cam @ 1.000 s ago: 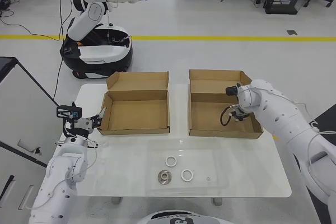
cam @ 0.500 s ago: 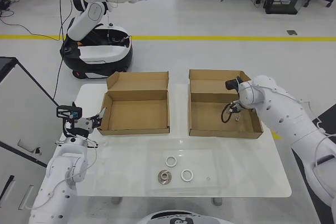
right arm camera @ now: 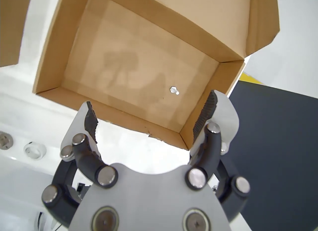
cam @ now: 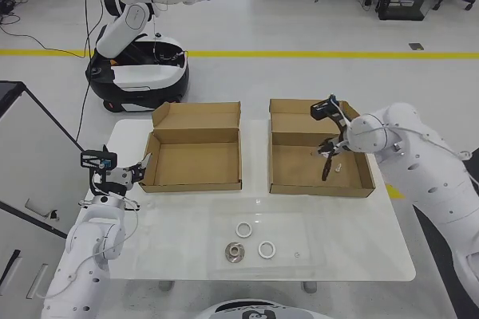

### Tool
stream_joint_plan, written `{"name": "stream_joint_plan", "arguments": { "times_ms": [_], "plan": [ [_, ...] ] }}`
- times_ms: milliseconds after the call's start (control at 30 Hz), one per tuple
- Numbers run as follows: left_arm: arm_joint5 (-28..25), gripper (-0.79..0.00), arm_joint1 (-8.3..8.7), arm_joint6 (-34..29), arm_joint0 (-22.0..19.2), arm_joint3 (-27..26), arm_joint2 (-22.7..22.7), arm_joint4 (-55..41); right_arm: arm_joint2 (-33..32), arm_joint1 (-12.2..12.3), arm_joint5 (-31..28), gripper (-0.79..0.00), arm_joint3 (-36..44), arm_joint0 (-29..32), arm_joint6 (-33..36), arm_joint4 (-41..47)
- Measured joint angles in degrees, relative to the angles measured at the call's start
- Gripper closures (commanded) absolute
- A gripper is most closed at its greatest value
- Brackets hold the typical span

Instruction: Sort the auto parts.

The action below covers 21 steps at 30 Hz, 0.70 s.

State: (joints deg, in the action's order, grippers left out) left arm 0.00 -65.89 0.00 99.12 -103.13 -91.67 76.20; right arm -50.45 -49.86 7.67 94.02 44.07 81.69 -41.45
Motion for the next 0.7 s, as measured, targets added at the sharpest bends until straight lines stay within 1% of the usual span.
{"name": "stream_joint_plan", "arguments": {
  "times_ms": [200, 367, 567, 700],
  "plan": [
    [0.0, -0.785, 0.00, 0.0, 0.0, 0.0, 0.0, 0.0, -3.0, 0.8, -4.6, -0.785, 7.5, 2.2, 3.6, 4.7],
    [0.0, -0.785, 0.00, 0.0, 0.0, 0.0, 0.0, 0.0, -2.4, 0.7, -8.7, -0.785, 10.6, 1.8, 6.4, 10.2],
    [0.0, -0.785, 0.00, 0.0, 0.0, 0.0, 0.0, 0.0, 2.7, 1.2, -13.4, -0.785, 11.1, -1.7, 6.3, 17.4],
    [0.0, -0.785, 0.00, 0.0, 0.0, 0.0, 0.0, 0.0, 8.8, 2.0, -15.4, -0.785, 10.4, -6.6, 6.3, 21.3]
  ]
}}
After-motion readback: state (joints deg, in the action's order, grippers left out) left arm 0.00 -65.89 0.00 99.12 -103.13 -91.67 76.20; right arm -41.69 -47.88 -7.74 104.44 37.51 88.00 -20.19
